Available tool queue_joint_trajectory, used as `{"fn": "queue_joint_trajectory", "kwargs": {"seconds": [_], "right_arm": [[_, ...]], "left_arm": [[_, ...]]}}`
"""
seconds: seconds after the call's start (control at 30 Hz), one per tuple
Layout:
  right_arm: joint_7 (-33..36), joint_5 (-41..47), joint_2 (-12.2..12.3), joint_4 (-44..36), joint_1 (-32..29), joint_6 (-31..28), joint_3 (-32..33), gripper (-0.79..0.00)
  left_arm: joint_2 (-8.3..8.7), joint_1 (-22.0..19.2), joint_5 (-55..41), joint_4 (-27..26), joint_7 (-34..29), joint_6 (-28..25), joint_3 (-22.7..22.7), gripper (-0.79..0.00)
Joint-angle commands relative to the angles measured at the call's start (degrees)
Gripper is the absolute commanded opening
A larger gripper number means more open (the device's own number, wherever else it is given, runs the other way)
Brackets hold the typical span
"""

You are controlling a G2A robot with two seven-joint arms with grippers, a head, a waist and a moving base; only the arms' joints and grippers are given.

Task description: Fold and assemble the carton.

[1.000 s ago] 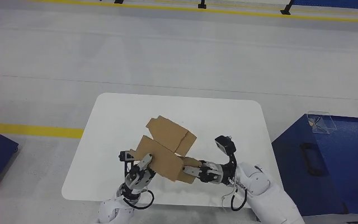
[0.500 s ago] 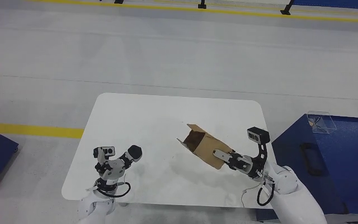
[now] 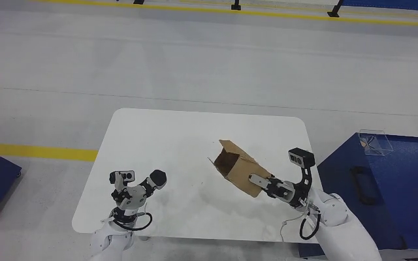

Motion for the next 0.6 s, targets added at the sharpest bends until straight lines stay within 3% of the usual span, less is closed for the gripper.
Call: {"fn": "queue_joint_trajectory", "kwargs": {"seconds": [0.0, 0.2, 0.37, 0.57], "right_arm": [[0.0, 0.0, 0.0, 0.0, 0.0, 0.0, 0.0, -0.785], [-0.5, -1.7, 0.0, -0.1, -0.1, 1.2, 0.1, -0.785], [0.3, -10.9, 0.0, -2.9, 0.1, 4.0, -1.2, -0.785], [3.4, -19.8, 0.2, -3.1, 0.4, 3.4, -3.4, -0.785]], "left_arm": [[0.00, 0.0, 0.0, 0.0, 0.0, 0.0, 0.0, 0.000], [0.00, 0.0, 0.0, 0.0, 0.0, 0.0, 0.0, 0.000], [1.23, -0.4, 13.2, -4.9, 0.1, 4.4, -3.7, 0.000], [2.54, -0.2, 24.4, -10.1, 0.4, 11.2, -8.1, 0.000]]}}
